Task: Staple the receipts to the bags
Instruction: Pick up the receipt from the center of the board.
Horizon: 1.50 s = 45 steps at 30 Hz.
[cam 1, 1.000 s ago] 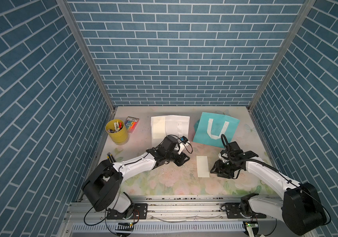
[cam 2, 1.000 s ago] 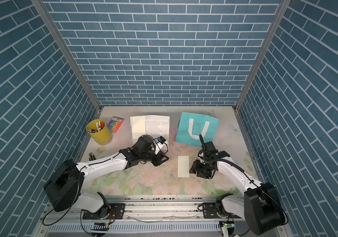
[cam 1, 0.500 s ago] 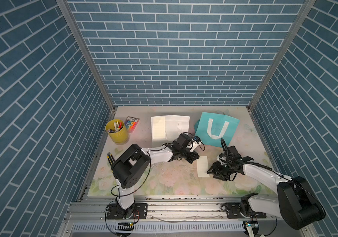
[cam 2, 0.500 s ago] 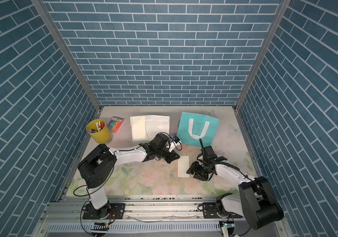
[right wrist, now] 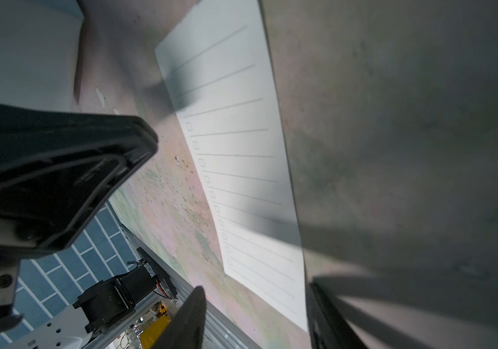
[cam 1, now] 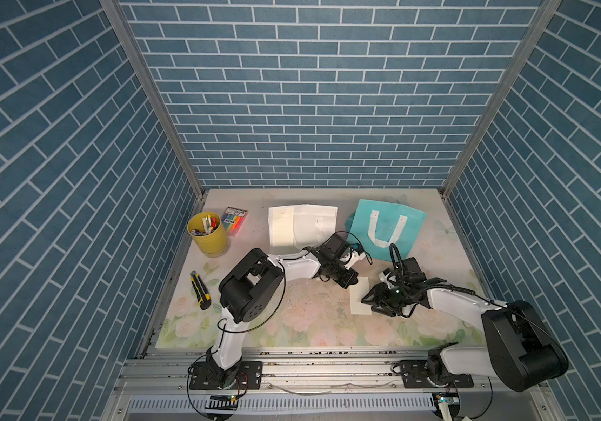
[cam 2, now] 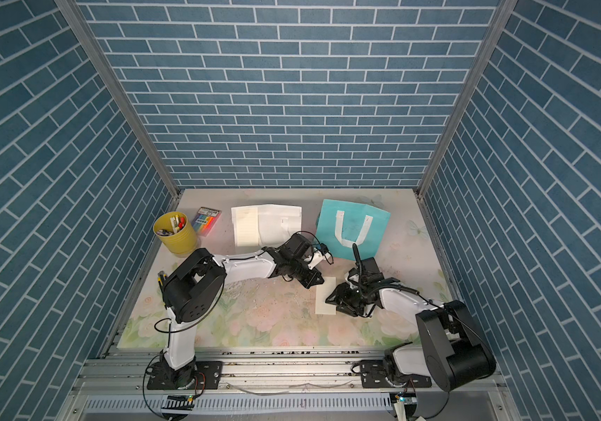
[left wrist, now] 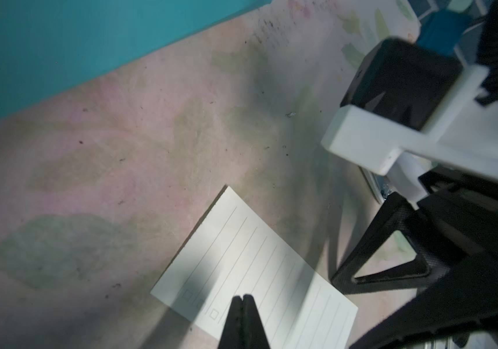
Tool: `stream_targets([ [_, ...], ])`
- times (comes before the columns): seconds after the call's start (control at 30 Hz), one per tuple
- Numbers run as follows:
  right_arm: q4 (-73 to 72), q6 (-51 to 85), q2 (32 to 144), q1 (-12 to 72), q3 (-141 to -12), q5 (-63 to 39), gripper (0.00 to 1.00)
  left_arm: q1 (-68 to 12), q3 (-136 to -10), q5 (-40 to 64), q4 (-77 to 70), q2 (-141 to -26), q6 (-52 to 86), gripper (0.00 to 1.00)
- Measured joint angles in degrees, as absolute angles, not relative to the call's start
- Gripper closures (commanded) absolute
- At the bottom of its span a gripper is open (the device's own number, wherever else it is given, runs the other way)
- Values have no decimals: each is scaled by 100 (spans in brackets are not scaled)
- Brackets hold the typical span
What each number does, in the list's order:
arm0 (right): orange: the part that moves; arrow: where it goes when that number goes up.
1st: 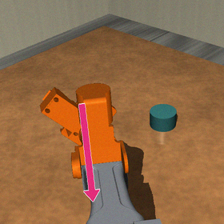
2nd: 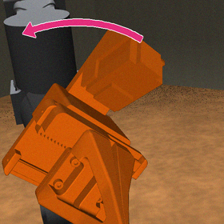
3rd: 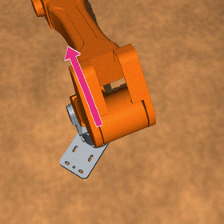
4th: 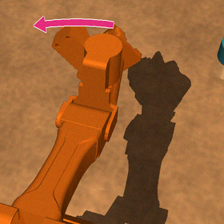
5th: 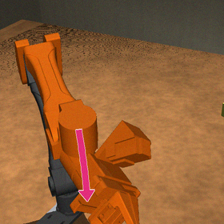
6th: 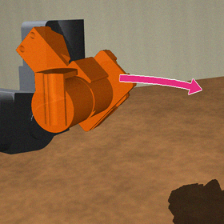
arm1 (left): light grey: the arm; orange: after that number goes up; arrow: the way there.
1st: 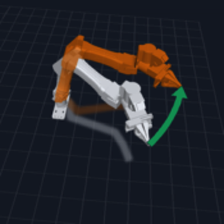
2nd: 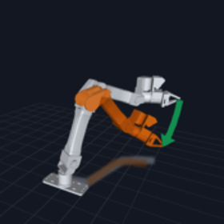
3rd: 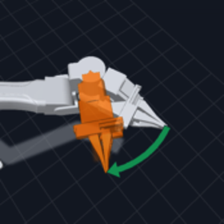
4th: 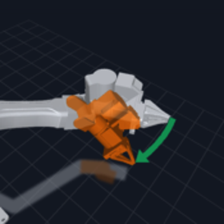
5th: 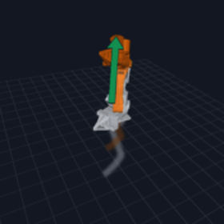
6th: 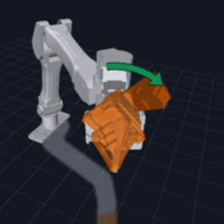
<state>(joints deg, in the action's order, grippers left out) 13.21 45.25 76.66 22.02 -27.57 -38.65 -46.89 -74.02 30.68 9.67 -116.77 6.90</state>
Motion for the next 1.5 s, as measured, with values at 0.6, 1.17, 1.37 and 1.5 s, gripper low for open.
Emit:
stream_targets([
  [0.6,1013,4670,7485,2198,-2344,-4178,44,-4689,-8075,3120,1852,-12151,569,100],
  [1.17,-478,5229,7856,2202,-2008,-4600,58,-4689,-8071,3135,1857,-12151,569,100],
  [1.37,-875,5290,8189,2213,-2073,-4501,76,-4687,-8064,3135,1855,-12151,572,100],
  [1.5,-932,5341,8235,2222,-2073,-4351,89,-4685,-8053,3144,1841,-12151,574,100],
])
